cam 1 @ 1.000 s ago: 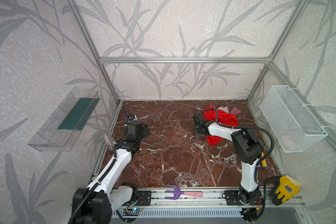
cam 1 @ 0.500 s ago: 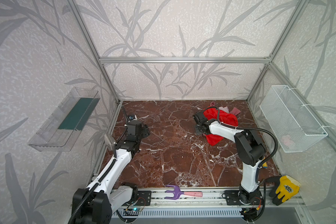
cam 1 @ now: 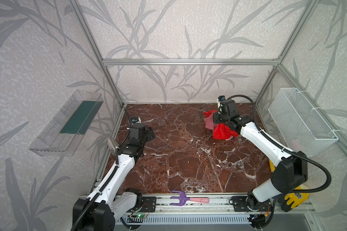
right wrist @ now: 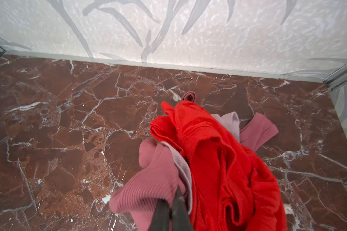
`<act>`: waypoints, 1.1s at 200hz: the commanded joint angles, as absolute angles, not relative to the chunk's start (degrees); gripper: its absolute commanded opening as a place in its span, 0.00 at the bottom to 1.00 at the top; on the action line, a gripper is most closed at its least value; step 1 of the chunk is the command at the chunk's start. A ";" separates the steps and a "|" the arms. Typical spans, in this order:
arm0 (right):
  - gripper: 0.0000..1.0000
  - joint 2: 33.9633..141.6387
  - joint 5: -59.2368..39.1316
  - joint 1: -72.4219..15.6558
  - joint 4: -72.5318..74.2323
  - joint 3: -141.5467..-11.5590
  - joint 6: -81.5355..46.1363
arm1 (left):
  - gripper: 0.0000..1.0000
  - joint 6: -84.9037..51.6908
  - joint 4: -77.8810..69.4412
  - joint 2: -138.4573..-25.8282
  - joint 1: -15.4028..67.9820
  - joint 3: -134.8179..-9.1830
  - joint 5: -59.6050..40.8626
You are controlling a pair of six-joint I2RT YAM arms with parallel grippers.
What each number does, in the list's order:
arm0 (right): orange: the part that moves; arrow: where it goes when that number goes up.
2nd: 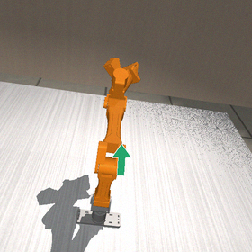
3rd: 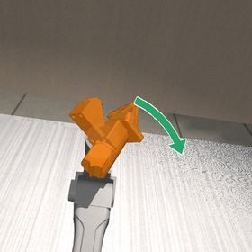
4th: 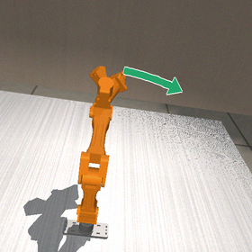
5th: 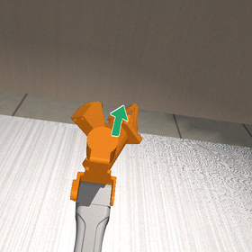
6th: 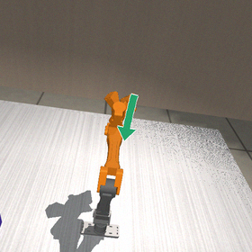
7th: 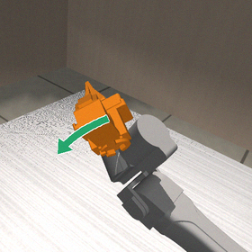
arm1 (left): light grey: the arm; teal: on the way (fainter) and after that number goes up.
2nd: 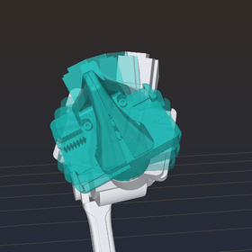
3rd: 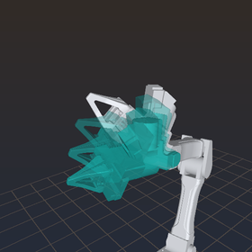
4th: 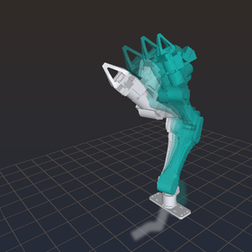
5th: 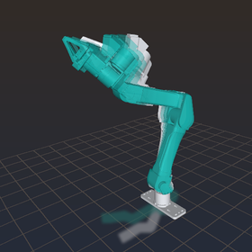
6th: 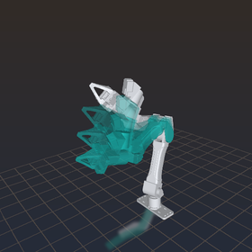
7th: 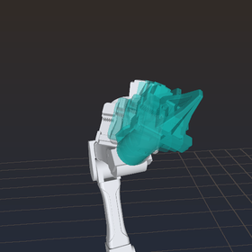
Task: Pick out a specific cloth from the pile
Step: 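Lift the dark pink shirt out of the pile with the right gripper, then carry the pink shirt toward the left arm and lay it on the floor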
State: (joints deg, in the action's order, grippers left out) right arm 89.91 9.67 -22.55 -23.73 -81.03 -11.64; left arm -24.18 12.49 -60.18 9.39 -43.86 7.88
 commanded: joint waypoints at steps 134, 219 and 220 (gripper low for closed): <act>0.00 86.42 -11.43 -17.93 -31.27 -107.70 -12.98 | 0.75 -24.70 18.33 -56.94 9.67 -49.96 6.34; 0.00 92.84 -20.15 -25.89 -36.80 -127.26 -12.72 | 0.72 -24.64 30.51 -52.20 9.67 -59.79 8.22; 0.00 92.84 -20.15 -25.89 -36.80 -127.26 -12.72 | 0.72 -24.63 30.68 -52.16 9.67 -59.96 8.24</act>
State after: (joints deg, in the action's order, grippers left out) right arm 90.19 -16.64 -23.18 -35.66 -121.01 -13.45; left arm -24.23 24.27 -53.82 9.39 -56.03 6.76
